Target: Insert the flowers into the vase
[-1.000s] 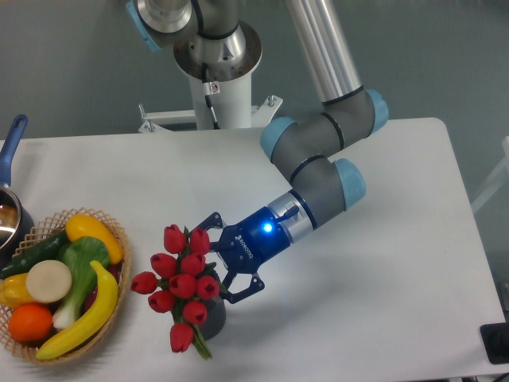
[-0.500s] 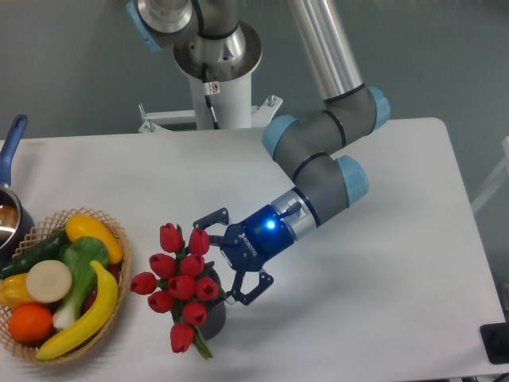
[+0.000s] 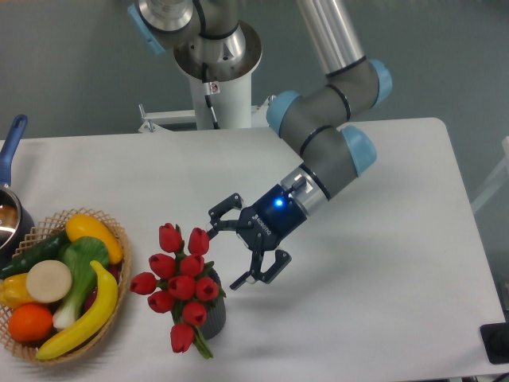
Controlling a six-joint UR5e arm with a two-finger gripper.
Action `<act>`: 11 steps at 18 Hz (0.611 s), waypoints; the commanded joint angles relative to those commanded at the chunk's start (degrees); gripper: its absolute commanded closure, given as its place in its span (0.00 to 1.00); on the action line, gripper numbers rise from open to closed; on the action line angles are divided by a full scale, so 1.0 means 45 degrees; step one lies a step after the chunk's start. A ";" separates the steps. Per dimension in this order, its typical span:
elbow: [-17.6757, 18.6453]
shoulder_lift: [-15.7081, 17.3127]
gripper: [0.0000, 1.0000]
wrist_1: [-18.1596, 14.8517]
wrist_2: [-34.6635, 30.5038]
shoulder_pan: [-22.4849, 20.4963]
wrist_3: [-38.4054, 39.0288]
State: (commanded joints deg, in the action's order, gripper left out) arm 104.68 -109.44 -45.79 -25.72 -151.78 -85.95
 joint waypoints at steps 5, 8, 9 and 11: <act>0.0019 0.1328 0.00 -0.0039 -0.1820 -0.0625 0.0037; -0.0058 0.2053 0.00 -0.0098 -0.3205 -0.0977 0.0116; -0.0097 0.2228 0.00 -0.0117 -0.3616 -0.1191 0.0096; -0.0156 0.2891 0.00 -0.0214 -0.4494 -0.1368 0.0096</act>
State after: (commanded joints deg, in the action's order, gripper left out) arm 103.98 -96.43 -46.75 -45.95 -157.94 -85.52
